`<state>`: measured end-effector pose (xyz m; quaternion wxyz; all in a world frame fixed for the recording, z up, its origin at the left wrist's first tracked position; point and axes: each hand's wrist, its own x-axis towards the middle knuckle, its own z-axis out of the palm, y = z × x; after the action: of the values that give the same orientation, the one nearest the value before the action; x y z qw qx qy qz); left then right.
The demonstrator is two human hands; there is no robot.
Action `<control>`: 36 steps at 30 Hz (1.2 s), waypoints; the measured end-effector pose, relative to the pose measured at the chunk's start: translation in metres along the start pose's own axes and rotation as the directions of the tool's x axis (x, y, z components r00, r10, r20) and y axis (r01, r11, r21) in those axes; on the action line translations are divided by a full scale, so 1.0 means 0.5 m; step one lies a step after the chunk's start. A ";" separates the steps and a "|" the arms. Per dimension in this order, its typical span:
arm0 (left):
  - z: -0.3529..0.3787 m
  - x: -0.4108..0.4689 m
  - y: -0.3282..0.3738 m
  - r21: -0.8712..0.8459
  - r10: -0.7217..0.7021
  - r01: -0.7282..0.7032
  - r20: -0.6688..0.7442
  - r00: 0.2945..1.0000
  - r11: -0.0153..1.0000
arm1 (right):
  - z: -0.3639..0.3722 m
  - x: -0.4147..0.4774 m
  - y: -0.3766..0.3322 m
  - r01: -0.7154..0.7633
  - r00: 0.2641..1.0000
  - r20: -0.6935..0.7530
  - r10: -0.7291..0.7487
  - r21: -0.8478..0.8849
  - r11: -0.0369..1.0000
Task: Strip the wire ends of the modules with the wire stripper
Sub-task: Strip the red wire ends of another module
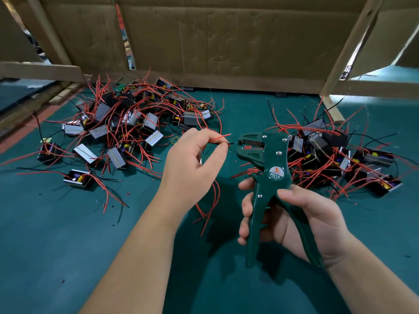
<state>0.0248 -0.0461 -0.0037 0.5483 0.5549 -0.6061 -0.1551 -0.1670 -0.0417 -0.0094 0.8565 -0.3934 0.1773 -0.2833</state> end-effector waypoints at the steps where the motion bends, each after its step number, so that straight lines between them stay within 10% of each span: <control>1: -0.003 0.000 0.000 0.061 0.067 -0.067 -0.002 0.998 0.996 | -0.001 0.000 0.000 0.007 1.000 0.000 -0.007 -0.005 1.000; 36: 0.004 0.000 -0.005 0.178 0.279 -0.275 -0.001 0.960 0.945 | 0.001 -0.004 0.003 -0.019 0.990 -0.138 -0.004 -0.161 0.987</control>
<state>0.0243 -0.0479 -0.0066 0.5213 0.5127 -0.6820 -0.0149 -0.1679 -0.0392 -0.0101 0.8084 -0.4406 0.2599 -0.2912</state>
